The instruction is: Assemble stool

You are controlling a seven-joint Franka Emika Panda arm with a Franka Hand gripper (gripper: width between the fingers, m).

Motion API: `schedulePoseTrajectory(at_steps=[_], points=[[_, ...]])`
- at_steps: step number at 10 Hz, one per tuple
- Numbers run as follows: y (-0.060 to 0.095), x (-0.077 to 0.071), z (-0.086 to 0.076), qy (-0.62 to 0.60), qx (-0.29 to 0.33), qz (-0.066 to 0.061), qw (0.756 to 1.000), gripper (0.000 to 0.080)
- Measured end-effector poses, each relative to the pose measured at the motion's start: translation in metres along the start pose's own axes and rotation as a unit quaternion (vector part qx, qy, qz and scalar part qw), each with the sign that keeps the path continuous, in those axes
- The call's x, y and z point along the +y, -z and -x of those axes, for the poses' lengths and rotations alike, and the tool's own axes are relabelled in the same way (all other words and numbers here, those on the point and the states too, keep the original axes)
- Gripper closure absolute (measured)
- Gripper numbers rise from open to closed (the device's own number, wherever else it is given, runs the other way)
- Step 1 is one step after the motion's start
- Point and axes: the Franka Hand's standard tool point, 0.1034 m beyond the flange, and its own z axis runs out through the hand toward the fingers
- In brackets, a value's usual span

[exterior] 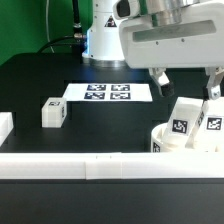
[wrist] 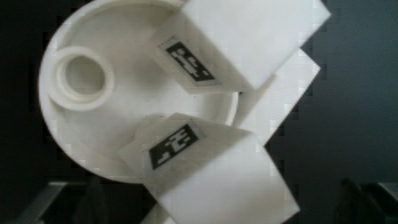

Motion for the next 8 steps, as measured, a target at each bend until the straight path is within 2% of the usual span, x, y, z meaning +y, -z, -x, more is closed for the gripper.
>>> schedulePoseTrajectory(at_steps=[5, 6, 8], points=[[-0.0008, 0.0011, -0.0021, 0.153, 0.002, 0.002, 0.988, 0.0151], [-0.0024, 0.0025, -0.0019, 0.240, 0.004, 0.016, 0.971, 0.0151], [-0.0064, 0.0012, -0.0030, 0.364, -0.003, 0.028, 0.931, 0.0151]])
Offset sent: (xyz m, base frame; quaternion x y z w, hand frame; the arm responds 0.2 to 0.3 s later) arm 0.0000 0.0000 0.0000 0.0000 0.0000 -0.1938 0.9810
